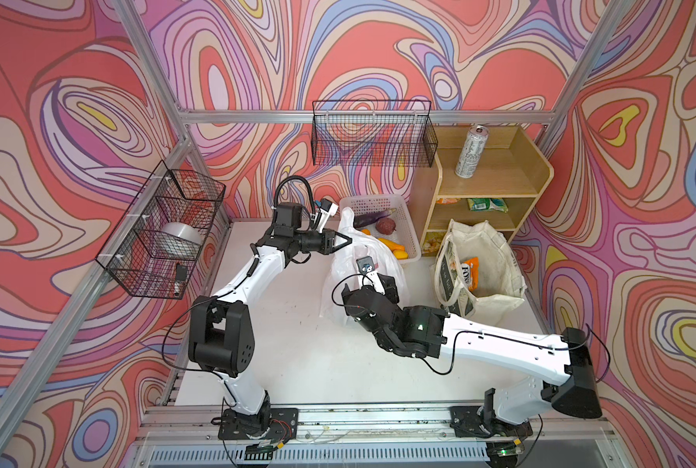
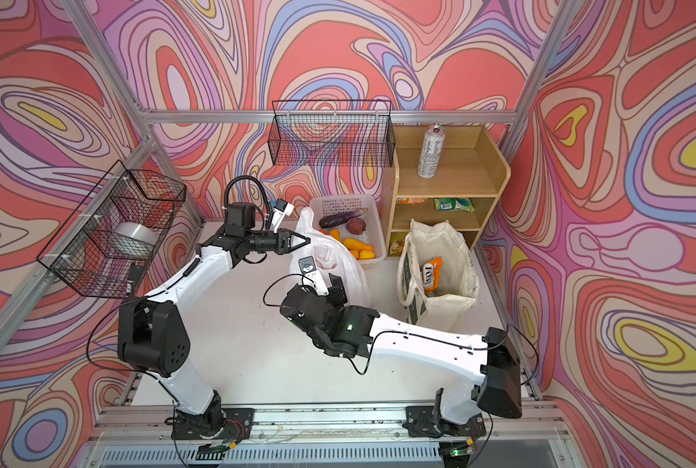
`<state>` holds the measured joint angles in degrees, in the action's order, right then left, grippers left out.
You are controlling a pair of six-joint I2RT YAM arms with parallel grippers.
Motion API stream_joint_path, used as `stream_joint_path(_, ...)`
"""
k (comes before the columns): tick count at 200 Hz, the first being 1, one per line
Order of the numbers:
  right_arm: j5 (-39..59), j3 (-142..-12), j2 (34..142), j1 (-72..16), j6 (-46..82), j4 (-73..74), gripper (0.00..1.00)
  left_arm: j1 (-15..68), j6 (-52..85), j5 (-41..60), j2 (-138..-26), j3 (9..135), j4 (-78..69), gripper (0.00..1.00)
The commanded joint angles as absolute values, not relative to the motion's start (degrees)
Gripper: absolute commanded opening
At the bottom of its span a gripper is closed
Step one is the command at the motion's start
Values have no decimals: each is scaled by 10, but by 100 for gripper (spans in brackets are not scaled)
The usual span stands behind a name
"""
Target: Place the mixed food into the grocery bags and tie them
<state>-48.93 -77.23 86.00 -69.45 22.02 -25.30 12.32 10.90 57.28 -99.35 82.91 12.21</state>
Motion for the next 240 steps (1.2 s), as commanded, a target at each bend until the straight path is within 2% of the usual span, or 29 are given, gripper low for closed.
stream_joint_path(1,-458,-769,848,-695,189,-198,85,122,90,570,-1001,858,172,0)
stream_joint_path(28,-439,-772,857,-695,157,-142,84,122,90,566,-999,858,180,0)
stream_joint_path(81,-464,-755,851,-681,205,-245,84,122,96,570,-985,841,163,0)
stream_joint_path(135,-291,-779,896,-680,95,-57,85,122,95,577,-998,866,180,0)
stream_joint_path(147,-291,-783,900,-680,91,-60,85,122,96,581,-1001,872,180,0)
stream_joint_path(167,-333,-762,870,-680,104,-102,86,122,91,579,-995,861,175,0)
stream_joint_path(198,-388,-752,812,-679,171,-244,88,122,90,593,-993,846,165,0)
stream_joint_path(219,-396,-701,728,-679,146,-207,93,122,96,606,-994,836,155,0)
stream_joint_path(240,-337,-633,647,-678,27,-75,98,122,90,619,-997,838,140,0)
